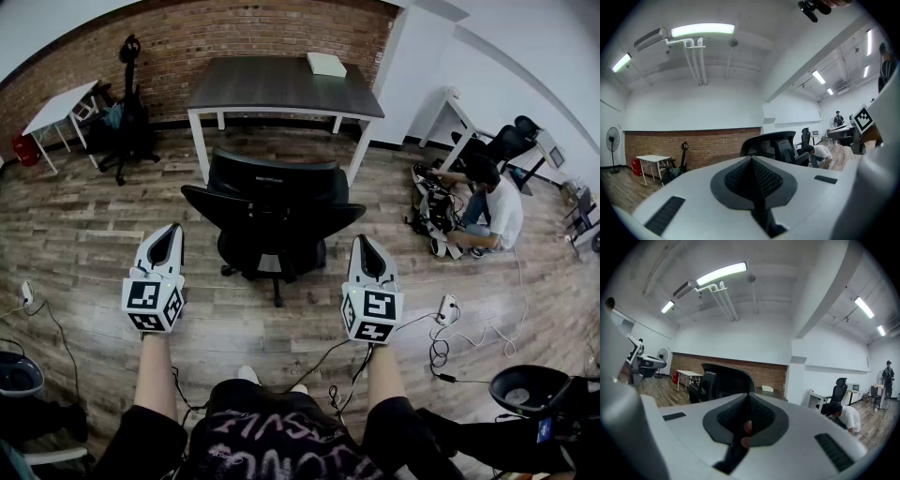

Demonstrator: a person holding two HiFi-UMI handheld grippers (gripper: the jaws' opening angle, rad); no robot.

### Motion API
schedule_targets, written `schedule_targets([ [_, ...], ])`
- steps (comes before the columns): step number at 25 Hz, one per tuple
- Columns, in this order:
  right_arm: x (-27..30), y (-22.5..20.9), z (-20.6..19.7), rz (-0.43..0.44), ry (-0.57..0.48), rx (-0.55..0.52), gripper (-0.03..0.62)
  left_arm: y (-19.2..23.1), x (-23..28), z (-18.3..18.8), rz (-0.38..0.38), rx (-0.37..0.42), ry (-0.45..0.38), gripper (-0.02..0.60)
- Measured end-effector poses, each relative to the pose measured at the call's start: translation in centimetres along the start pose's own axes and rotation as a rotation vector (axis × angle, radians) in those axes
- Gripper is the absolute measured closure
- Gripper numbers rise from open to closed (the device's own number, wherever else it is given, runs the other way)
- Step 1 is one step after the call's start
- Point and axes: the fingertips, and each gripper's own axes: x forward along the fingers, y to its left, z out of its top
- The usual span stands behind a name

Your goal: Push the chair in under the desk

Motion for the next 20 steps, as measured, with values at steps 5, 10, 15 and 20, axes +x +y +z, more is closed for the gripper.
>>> schedule_targets([
  [5,-0.1,0.7,-0.2,-0.004,0.003,0.002,0.568,0.5,-0.1,-0.1,-0.007,0.011,0.0,0.566],
  [10,0.2,1.1,0.3,-0.004,0.002,-0.001,0.568,0.7,0.1,0.1,-0.016,0.012,-0.005,0.566],
  [15,0.7,1.8,1.1,0.014,-0.026,-0.027,0.566,1.2,0.5,-0.2,-0.032,0.046,0.013,0.566],
  [20,1.2,2.8,0.8,0.038,-0.017,-0.076,0.565,2.2,1.1,-0.9,-0.071,0.094,0.035,0.566],
])
